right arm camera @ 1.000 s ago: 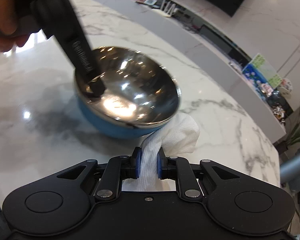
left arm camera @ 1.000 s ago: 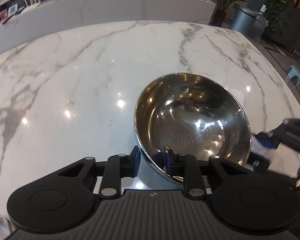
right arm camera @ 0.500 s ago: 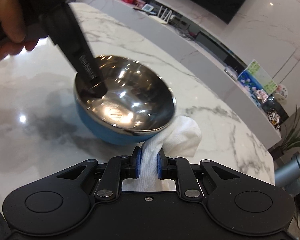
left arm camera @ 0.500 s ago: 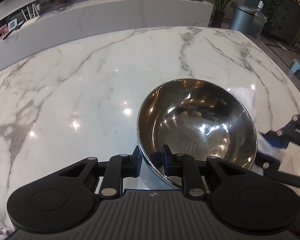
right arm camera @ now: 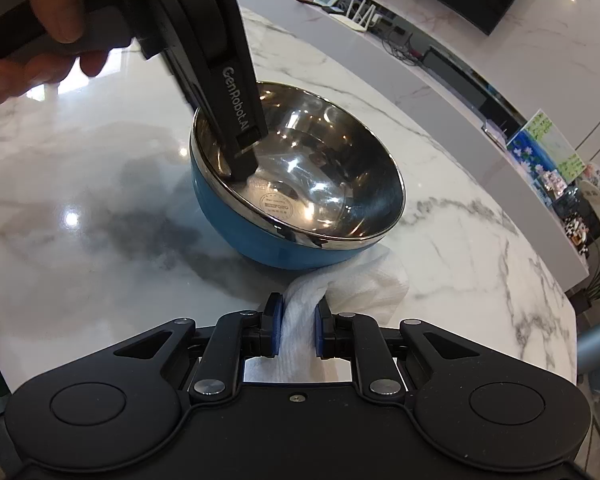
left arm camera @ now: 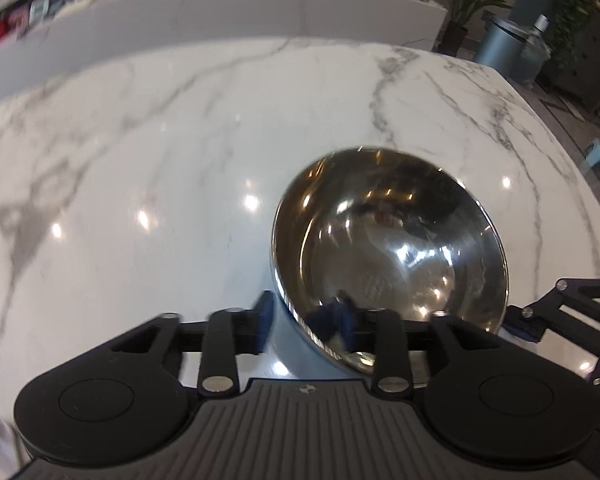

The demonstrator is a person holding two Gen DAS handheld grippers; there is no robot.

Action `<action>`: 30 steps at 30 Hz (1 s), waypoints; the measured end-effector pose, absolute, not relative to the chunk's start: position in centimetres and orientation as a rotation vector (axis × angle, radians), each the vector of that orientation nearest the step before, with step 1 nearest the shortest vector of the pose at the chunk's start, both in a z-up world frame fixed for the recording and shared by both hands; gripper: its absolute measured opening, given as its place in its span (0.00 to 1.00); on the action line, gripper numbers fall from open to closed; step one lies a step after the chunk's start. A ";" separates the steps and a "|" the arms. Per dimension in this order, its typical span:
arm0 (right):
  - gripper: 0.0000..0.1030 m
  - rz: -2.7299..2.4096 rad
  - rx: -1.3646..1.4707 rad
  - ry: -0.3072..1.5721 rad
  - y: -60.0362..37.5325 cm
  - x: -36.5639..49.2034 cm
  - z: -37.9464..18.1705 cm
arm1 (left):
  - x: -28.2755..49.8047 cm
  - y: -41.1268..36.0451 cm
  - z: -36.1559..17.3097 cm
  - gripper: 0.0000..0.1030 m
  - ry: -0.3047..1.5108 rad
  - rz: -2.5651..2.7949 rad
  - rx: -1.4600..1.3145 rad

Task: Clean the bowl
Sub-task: 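Continue rubbing the towel against the bowl's blue shell with the right gripper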

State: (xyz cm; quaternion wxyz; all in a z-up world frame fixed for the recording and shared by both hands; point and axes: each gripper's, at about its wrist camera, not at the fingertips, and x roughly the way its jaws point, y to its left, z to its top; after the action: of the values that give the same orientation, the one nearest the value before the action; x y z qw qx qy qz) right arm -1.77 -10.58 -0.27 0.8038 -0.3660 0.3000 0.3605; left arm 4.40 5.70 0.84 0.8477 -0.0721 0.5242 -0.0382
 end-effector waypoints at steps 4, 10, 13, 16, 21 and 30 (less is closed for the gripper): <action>0.13 0.773 -0.786 0.646 -10.6 -1.8 -0.3 | 4.2 5.8 0.8 0.41 1.117 -0.082 -0.161; 0.13 0.762 -0.793 0.642 -10.6 -2.0 -0.3 | 4.0 5.5 1.1 0.28 1.097 -0.109 -0.122; 0.13 0.752 -0.796 0.637 -10.6 -2.1 -0.3 | 4.1 5.5 1.2 0.25 1.073 -0.118 -0.087; 0.13 0.716 -0.793 0.608 -10.9 -2.0 0.0 | 4.1 5.1 1.3 0.23 1.055 -0.125 -0.036; 0.13 0.665 -0.755 0.566 -11.8 -1.5 0.7 | 4.2 4.5 1.4 0.23 1.033 -0.126 0.025; 0.13 0.694 -0.750 0.539 -11.4 -1.2 1.1 | 4.6 4.7 1.4 0.22 1.031 -0.122 0.031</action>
State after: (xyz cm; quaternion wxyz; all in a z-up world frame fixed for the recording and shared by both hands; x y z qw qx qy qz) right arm -1.18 -11.41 1.08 0.8376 -0.3547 0.2550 0.3281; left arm 4.62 4.69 1.42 0.8683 0.0150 0.4925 -0.0583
